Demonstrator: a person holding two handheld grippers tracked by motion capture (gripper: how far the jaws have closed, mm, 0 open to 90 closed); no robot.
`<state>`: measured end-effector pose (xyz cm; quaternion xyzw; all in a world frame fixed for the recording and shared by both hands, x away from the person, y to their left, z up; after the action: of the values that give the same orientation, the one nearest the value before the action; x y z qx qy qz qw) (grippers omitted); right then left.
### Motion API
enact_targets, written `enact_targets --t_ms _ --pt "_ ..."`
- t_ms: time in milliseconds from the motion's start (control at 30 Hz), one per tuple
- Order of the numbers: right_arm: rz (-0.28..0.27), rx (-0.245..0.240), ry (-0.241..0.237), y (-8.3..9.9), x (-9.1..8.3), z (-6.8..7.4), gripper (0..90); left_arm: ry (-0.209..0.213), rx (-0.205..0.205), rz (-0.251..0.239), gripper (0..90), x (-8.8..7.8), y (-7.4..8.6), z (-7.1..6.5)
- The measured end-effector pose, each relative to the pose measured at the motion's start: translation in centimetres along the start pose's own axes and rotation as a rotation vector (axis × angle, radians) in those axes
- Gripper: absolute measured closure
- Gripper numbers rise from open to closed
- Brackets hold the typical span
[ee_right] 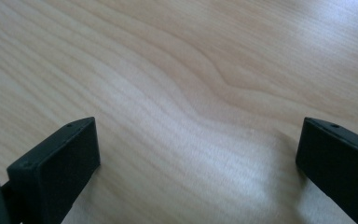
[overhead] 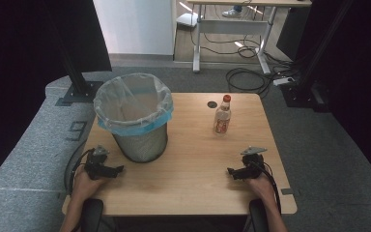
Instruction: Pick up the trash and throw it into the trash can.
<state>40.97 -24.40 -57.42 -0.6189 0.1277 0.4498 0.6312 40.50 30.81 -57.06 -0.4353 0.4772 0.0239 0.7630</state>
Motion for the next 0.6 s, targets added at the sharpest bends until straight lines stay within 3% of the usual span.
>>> enact_targets --t_ms 600 --pt "-0.046 0.021 0.011 -6.0 1.1 -0.1 0.0 0.0 0.0 0.0 0.0 0.0 0.0 0.0"
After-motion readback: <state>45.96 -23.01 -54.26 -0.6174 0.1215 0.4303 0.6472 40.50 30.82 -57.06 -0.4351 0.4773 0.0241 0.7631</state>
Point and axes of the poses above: each handheld gripper's, and its own axes: x roughly forward along the jaws, y roughly out of its underside, z roughly to its left, the point moved 3 cm from there along x, roughly forward along the jaws, and after that the axes turned 15 degrees about x, right-handed, at the moved point
